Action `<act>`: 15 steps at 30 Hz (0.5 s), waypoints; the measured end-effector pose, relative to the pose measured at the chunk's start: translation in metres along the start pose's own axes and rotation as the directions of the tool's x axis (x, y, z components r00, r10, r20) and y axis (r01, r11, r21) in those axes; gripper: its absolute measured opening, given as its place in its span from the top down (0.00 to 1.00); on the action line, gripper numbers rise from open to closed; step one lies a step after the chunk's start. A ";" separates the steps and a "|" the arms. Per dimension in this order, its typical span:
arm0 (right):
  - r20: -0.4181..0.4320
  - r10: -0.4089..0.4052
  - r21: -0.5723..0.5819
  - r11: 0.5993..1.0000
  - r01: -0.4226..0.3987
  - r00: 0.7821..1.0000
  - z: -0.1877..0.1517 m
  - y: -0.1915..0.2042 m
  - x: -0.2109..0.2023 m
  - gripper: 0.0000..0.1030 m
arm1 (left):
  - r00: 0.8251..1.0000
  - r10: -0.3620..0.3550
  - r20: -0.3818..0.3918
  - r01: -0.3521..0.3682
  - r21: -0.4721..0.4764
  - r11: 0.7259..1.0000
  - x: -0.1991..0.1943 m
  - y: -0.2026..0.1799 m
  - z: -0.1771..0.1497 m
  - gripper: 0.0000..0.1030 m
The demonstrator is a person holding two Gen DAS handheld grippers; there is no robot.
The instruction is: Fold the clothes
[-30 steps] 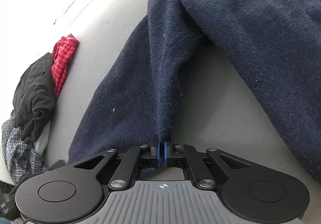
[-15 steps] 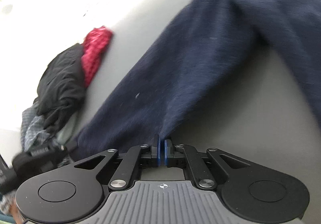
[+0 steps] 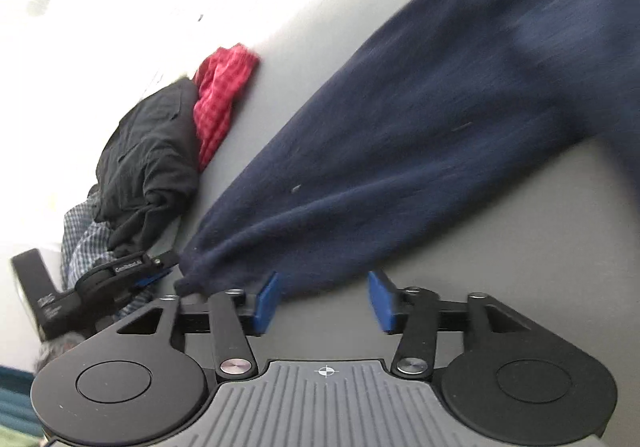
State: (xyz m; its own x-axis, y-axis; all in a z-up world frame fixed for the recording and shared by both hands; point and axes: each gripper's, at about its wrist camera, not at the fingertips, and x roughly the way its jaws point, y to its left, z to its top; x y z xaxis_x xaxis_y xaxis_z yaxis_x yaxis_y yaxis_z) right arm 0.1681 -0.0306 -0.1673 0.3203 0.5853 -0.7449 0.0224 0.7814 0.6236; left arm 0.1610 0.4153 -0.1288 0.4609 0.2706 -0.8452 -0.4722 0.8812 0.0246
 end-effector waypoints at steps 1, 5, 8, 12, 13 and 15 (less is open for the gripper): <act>0.027 -0.016 0.028 0.999 0.016 0.999 -0.001 -0.014 -0.020 0.30 | 1.000 0.006 0.013 -0.006 -0.025 1.000 -0.003 0.007 -0.001 0.45; 0.188 -0.073 0.171 0.984 0.040 0.980 -0.004 -0.070 -0.096 0.28 | 0.999 0.002 0.047 0.004 -0.129 0.992 -0.029 0.026 -0.010 0.34; 0.364 -0.239 0.270 0.952 0.143 0.900 -0.008 -0.125 -0.162 0.19 | 0.989 -0.146 0.014 0.147 -0.065 0.987 -0.051 -0.014 -0.032 0.30; 0.437 -0.502 0.400 0.852 0.338 0.747 -0.008 -0.207 -0.239 0.19 | 0.902 -0.410 -0.137 0.420 0.060 0.905 -0.068 -0.111 -0.079 0.29; 0.445 -0.546 0.415 0.828 0.377 0.710 -0.010 -0.229 -0.258 0.19 | 0.870 -0.462 -0.173 0.479 0.077 0.874 -0.074 -0.138 -0.095 0.29; 0.451 -0.592 0.420 0.801 0.427 0.668 -0.012 -0.262 -0.284 0.20 | 0.798 -0.551 -0.244 0.587 0.106 0.803 -0.086 -0.192 -0.128 0.29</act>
State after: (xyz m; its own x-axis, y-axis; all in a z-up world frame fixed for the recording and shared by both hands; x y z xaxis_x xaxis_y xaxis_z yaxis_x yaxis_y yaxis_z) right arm 0.0599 -0.3994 -0.1218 0.6275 -0.1697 -0.7599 0.5529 0.7843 0.2813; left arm 0.1157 0.1732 -0.1290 0.4449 -0.3640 -0.8183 -0.0293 0.9073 -0.4195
